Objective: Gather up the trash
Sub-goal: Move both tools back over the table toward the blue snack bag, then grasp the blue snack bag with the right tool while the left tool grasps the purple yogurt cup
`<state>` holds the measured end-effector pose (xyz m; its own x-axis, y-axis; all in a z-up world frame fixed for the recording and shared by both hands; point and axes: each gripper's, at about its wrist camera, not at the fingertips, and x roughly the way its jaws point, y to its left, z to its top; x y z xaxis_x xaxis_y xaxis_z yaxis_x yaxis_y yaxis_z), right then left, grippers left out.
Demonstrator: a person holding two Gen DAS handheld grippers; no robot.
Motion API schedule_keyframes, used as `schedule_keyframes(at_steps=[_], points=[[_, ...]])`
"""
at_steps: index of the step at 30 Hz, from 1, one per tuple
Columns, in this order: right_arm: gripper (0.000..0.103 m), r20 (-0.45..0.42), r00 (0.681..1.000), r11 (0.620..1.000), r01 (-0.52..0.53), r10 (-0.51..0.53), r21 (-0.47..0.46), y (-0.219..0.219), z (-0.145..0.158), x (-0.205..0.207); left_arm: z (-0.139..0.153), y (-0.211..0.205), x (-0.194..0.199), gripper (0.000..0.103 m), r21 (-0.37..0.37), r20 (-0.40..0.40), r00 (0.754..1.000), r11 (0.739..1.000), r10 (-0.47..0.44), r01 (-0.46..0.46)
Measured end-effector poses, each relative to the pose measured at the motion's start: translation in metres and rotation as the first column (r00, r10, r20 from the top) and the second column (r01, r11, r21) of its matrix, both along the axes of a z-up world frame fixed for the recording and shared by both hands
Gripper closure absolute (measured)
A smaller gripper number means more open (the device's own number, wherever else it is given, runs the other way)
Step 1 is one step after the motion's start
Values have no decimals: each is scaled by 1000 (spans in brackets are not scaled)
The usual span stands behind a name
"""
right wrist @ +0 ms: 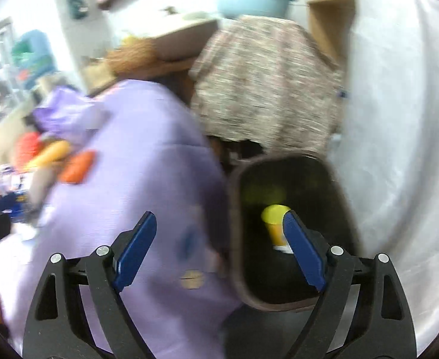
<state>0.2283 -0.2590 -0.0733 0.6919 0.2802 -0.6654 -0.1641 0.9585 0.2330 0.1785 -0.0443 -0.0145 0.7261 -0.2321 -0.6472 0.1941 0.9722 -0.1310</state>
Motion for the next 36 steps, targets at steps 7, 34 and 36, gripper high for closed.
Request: schedule_keyframes(at_steps=[7,34,36], points=[[17,86,959,961,-275,271,38,94,40,-26,1,85,-30,9,-10,11,980,980,200,-200],[63,-17,739,637,-591,673,-494,325,27,-33,-37,244,-75,9,-77,-124,871,870,476,-486],[68,-15,739,646,-599,673,-474,320,28,-34,-37,248,-73,9,-79,-121,871,870,476,-487]])
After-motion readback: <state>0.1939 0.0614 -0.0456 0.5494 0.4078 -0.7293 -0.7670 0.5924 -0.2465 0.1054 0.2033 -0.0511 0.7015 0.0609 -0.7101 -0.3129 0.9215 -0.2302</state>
